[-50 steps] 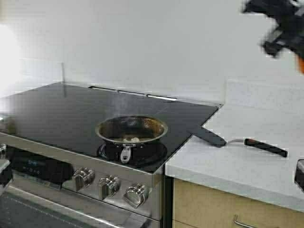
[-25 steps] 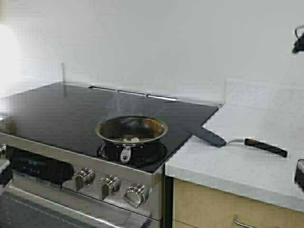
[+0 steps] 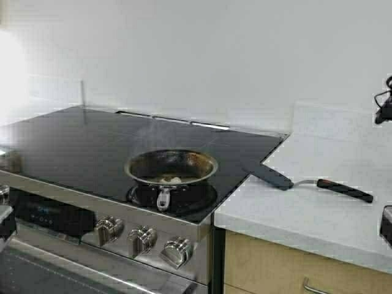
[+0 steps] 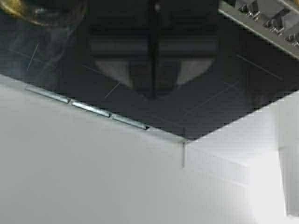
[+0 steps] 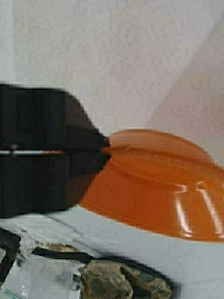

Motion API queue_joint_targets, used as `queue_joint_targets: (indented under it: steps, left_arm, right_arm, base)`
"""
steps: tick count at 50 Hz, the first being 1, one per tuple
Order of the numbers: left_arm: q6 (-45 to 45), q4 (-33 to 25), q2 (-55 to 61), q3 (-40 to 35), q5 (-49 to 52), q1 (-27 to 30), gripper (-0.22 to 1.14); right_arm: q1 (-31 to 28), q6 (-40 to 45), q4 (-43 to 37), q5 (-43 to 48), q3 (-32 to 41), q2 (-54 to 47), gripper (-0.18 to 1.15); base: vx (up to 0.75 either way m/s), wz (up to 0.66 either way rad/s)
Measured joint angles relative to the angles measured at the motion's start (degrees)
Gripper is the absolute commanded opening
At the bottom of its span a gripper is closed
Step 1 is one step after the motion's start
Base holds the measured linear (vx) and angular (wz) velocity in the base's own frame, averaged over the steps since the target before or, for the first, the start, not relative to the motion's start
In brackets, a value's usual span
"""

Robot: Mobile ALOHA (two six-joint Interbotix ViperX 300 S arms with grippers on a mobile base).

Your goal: Add oil to the pan and cook the shrimp and serve it

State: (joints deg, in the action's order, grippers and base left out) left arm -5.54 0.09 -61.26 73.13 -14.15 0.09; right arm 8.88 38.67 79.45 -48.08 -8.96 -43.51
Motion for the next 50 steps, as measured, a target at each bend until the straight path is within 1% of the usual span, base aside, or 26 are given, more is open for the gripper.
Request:
queue_joint_targets:
  steps: [2,4,7,11,14,16,18,25,31,40,45,50]
  left_arm:
    - [0.0,0.0,0.35,0.0,0.0,0.09,0.03]
    - [-0.09,0.0,0.53,0.0,0.0,0.0,0.03]
    - [0.0,0.0,0.62,0.0,0.0,0.09,0.03]
    - [0.0,0.0,0.62,0.0,0.0,0.09,0.03]
    - [0.0,0.0,0.62,0.0,0.0,0.09,0.03]
    - [0.0,0.0,0.62,0.0,0.0,0.09,0.03]
    - [0.0,0.0,0.62,0.0,0.0,0.09,0.03]
    - [0.0,0.0,0.62,0.0,0.0,0.09,0.03]
    - [0.0,0.0,0.62,0.0,0.0,0.09,0.03]
    - [0.0,0.0,0.62,0.0,0.0,0.0,0.03]
    - [0.0,0.0,0.62,0.0,0.0,0.09,0.03]
    - [-0.09,0.0,0.62,-0.09,0.0,0.09,0.03]
  right_arm:
    - [0.18,0.0,-0.09,-0.09,0.88,-0.35,0.15]
    - [0.35,-0.09,-0.09,-0.18,1.58,-0.62,0.23]
    - [0.44,-0.62,-0.09,-0.18,2.37,-0.88,0.41]
    - [0.44,-1.32,-0.26,-0.18,2.81,-1.05,0.7]
    - [0.35,-2.29,-0.79,0.09,2.9,-0.97,0.87]
    - [0.26,-2.81,-1.23,0.18,2.99,-0.97,0.97]
    - [0.26,-3.25,-1.85,0.18,2.99,-1.05,0.99]
    - [0.79,-5.36,-6.42,0.18,3.34,-0.97,0.98]
    - [1.23,-7.91,-8.26,0.7,3.34,-1.05,0.98]
    - [1.23,-11.07,-13.36,6.42,2.72,-0.18,0.98]
    - [1.05,-14.5,-17.05,9.67,2.29,1.49,0.98]
    - [0.88,-19.25,-21.53,10.81,2.2,2.37,0.98]
  base:
    - [0.01,0.02]
    - [0.01,0.02]
    - [0.01,0.02]
    - [0.0,0.01]
    - [0.0,0.0]
    - [0.0,0.0]
    - [0.0,0.0]
    - [0.0,0.0]
    - [0.0,0.0]
    - [0.0,0.0]
    - [0.0,0.0]
    - [0.0,0.0]
